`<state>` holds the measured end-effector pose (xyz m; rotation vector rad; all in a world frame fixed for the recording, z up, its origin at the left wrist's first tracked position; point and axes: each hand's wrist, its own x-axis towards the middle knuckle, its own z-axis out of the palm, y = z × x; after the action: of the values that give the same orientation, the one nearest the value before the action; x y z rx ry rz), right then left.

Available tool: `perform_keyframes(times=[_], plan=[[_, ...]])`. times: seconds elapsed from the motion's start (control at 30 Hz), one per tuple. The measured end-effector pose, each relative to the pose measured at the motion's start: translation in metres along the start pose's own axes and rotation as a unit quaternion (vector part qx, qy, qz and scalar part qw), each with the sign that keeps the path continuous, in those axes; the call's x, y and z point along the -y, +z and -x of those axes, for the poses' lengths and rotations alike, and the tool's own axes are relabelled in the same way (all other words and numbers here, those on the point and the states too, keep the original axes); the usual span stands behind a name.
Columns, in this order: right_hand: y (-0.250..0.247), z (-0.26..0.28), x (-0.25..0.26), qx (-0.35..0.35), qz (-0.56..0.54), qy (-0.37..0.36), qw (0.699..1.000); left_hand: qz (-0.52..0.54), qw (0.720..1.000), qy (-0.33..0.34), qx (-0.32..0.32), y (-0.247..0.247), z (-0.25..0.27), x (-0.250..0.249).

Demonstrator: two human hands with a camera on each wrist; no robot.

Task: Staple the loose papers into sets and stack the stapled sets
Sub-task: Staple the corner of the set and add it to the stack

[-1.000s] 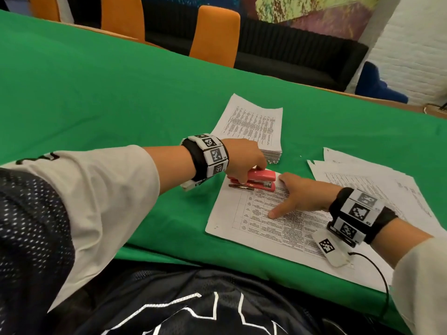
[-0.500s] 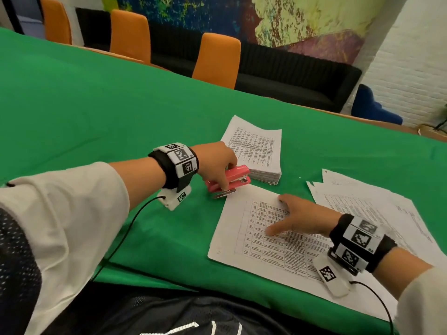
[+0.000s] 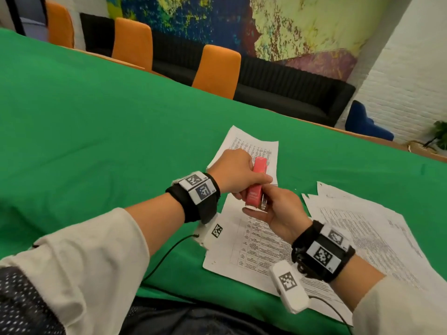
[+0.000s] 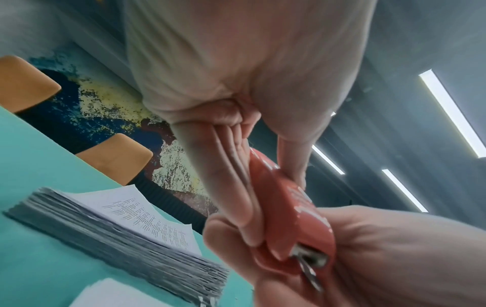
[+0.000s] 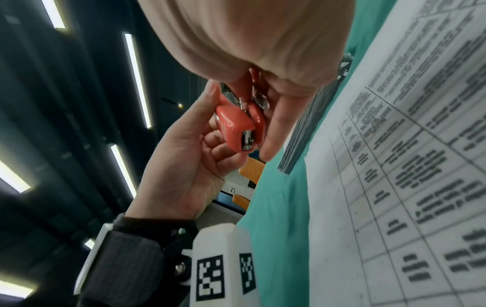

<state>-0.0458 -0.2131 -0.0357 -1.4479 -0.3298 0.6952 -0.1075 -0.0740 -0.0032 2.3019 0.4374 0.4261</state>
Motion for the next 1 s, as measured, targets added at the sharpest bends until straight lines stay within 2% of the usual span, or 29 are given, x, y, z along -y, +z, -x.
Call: perform_keyframes(times=[0.1, 0.23, 0.3, 0.37, 0.47, 0.57, 0.63, 0.7, 0.73, 0.77, 0.83, 0.87, 0.93, 1.0], plan=[[0.0, 0.006, -0.004, 0.02, 0.015, 0.0, 1.0, 0.021, 0.999, -0.012, -0.037, -0.003, 0.001, 0.0], [-0.016, 0.019, -0.014, 0.071, 0.061, 0.037, 0.995, 0.049, 0.997, -0.037, -0.04, -0.018, -0.002, 0.005], [-0.033, 0.03, -0.016, 0.107, 0.087, 0.06, 0.989, -0.01, 0.999, -0.051, -0.008, -0.03, -0.004, 0.014], [-0.057, 0.045, -0.013, 0.114, 0.117, 0.049, 0.985, -0.092, 0.992, -0.074, 0.045, -0.038, -0.002, 0.028], [-0.101, 0.072, -0.002, 0.082, 0.134, 0.006, 0.988, -0.203, 0.968, -0.109, 0.099, -0.041, 0.002, 0.049], [-0.15, 0.101, 0.011, 0.03, 0.146, -0.012, 0.989, -0.302, 0.932, -0.13, 0.154, -0.042, 0.009, 0.061], [-0.185, 0.129, 0.014, -0.014, 0.156, -0.006, 0.988, -0.377, 0.906, -0.115, 0.152, -0.039, 0.009, 0.062], [-0.217, 0.158, 0.009, -0.034, 0.163, 0.023, 0.986, -0.434, 0.895, -0.062, 0.087, -0.035, 0.012, 0.053], [-0.231, 0.173, 0.005, -0.036, 0.181, 0.05, 0.982, -0.424, 0.903, -0.024, 0.06, -0.03, 0.016, 0.045], [-0.243, 0.187, -0.001, -0.039, 0.206, 0.08, 0.975, -0.389, 0.919, 0.015, 0.061, -0.023, 0.018, 0.036], [-0.263, 0.207, -0.014, -0.037, 0.261, 0.145, 0.954, -0.308, 0.939, 0.067, 0.141, -0.009, 0.027, 0.016], [-0.272, 0.214, -0.022, -0.026, 0.285, 0.18, 0.941, -0.292, 0.932, 0.071, 0.2, 0.0, 0.034, 0.006], [-0.286, 0.222, -0.04, 0.014, 0.321, 0.253, 0.912, -0.337, 0.892, 0.063, 0.294, 0.018, 0.045, -0.005], [-0.297, 0.226, -0.062, 0.053, 0.346, 0.307, 0.885, -0.378, 0.86, 0.059, 0.337, 0.031, 0.05, -0.004]])
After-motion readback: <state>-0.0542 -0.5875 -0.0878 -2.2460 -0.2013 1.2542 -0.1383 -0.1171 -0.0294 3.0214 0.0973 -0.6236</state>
